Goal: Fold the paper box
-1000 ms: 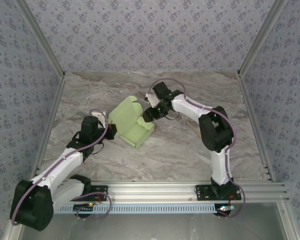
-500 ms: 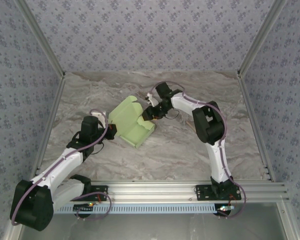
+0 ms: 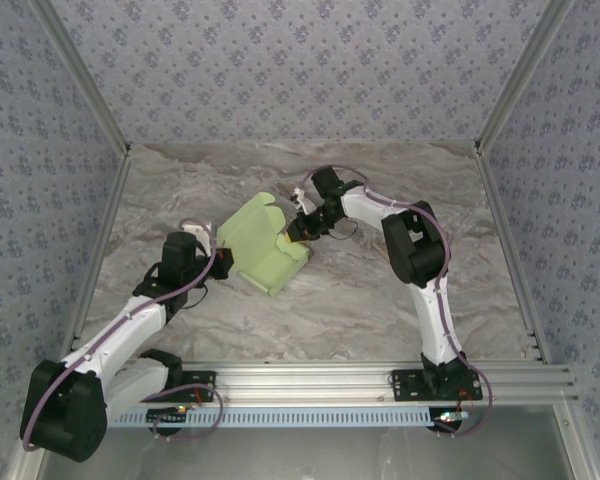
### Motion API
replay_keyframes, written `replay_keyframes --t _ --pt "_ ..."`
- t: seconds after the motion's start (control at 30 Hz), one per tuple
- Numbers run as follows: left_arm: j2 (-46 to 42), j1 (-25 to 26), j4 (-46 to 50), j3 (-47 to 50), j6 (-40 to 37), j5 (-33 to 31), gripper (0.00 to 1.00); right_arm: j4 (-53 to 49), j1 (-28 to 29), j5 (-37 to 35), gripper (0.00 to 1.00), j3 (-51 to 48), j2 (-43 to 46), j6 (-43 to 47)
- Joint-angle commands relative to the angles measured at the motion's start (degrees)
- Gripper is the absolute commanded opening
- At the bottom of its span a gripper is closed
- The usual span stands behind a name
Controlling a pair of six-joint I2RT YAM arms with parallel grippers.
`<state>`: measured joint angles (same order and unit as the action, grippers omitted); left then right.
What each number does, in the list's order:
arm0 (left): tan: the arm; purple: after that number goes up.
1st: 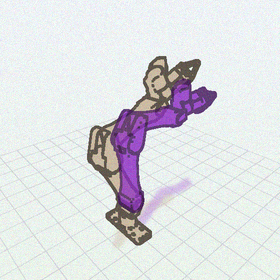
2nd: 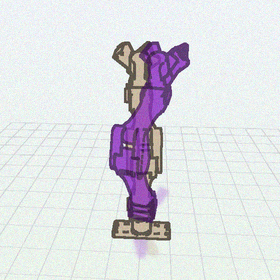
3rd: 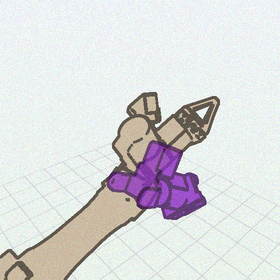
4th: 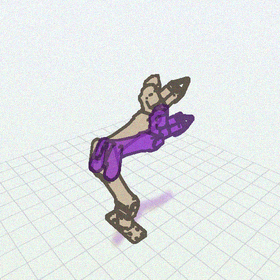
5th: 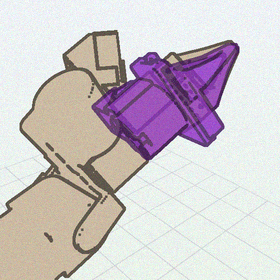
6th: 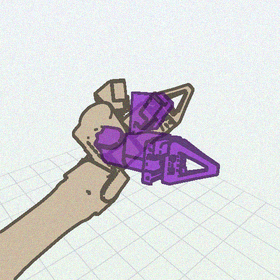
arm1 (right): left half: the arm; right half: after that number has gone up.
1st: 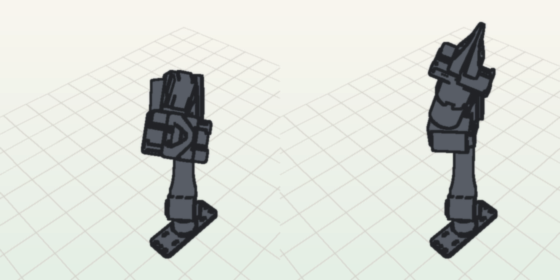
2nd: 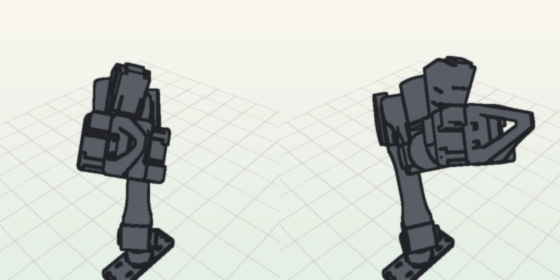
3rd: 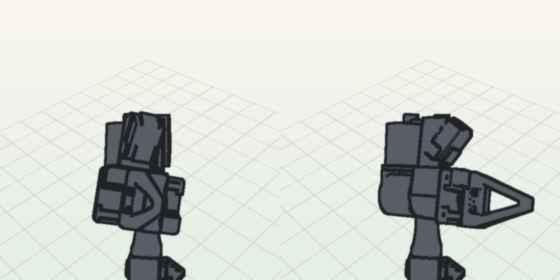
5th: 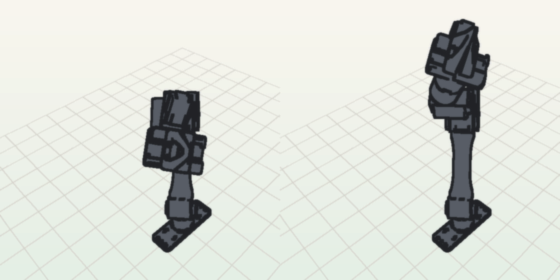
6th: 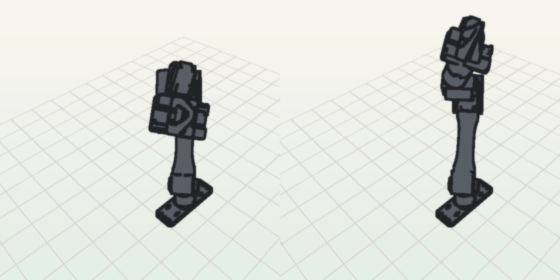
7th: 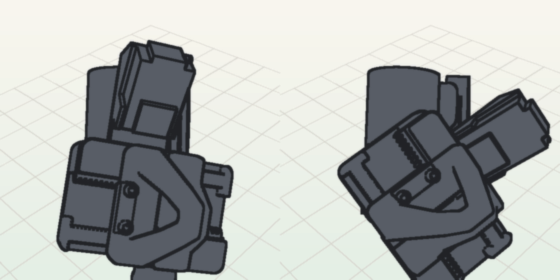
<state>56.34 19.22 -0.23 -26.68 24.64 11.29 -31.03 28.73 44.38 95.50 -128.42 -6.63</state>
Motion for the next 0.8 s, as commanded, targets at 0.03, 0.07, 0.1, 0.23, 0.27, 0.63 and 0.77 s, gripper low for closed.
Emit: replay_keyframes --t 0.03,0.07,0.1,0.23,0.27,0.63,0.77 --pt "-1.13 0.11 -2.23 0.23 -0.48 1.37 0.04 -0.42 0.03 1.29 0.12 1.43 -0.63 -0.65" --pt "-1.14 0.11 -2.23 0.24 -0.47 1.36 0.04 -0.46 0.33 0.9 0.11 1.36 -0.48 -0.71" --pt "-1.1 0.09 -2.23 0.23 -0.47 1.37 0.04 -0.53 0.48 0.48 0.1 1.35 -0.37 -0.9" --pt "-1.14 0.11 -2.14 0.22 -0.47 1.36 0.04 -0.64 1.38 -2.44 0.08 0.87 0.38 -1.84" --pt "-1.14 0.11 -2.14 0.23 -0.47 1.37 0.04 -0.69 1.66 -3.24 0.07 0.69 0.74 -2.17" --pt "-1.14 0.11 -2.12 0.32 -0.3 1.06 0.04 1.31 7.01 -20.8 0.01 -3.69 6.51 -1.33" --pt "-1.14 0.11 -1.8 0.18 -0.3 0.91 0.04 1.99 9.29 -27.79 0.0 -5.15 8.5 1.44"
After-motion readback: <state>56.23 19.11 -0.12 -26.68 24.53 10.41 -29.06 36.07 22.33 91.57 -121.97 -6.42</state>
